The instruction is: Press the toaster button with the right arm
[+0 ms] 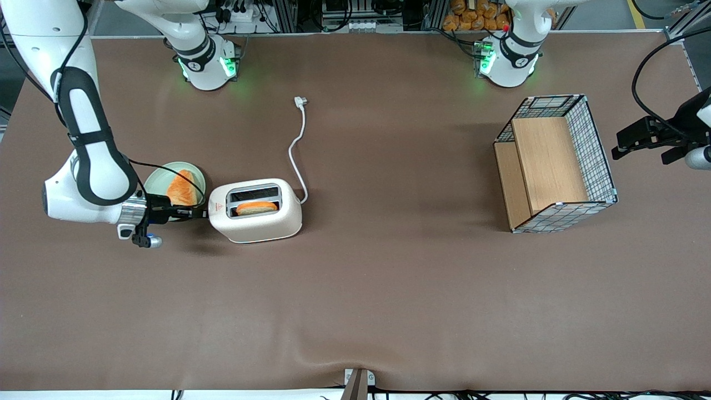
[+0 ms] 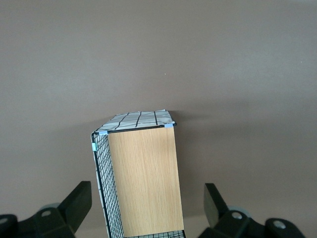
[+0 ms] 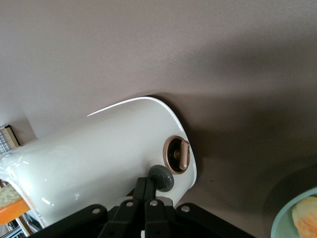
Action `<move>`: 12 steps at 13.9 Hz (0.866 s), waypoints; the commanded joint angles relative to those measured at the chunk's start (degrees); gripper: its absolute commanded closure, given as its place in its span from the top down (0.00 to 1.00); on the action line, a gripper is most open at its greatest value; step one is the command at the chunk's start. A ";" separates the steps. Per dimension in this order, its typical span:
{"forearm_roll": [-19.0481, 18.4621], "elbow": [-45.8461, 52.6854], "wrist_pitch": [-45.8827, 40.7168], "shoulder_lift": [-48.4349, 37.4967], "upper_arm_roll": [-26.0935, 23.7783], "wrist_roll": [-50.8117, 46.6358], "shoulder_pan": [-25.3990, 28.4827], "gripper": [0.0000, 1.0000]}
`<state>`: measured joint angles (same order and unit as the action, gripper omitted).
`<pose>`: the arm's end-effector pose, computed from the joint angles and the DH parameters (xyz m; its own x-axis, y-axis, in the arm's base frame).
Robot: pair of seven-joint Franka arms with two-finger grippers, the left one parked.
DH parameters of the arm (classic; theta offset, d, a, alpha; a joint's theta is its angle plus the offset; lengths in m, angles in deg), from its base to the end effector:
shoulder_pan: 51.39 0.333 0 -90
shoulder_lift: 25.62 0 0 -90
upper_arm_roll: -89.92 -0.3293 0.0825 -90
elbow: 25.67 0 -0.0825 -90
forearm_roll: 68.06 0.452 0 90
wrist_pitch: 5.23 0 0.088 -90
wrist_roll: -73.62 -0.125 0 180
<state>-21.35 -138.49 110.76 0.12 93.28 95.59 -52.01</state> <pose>0.6310 0.0096 0.1748 0.9600 -0.1072 -0.2585 -0.2474 -0.7567 -0.6052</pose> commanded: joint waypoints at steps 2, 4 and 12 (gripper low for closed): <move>1.80 1.28 0.65 3.44 -0.46 1.76 0.00 0.00; 1.72 2.33 -0.23 3.27 -0.46 1.14 0.09 0.29; -5.39 11.81 -13.48 2.47 1.91 -6.05 -1.49 0.29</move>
<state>-23.94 -131.14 101.56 1.68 94.94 92.64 -52.54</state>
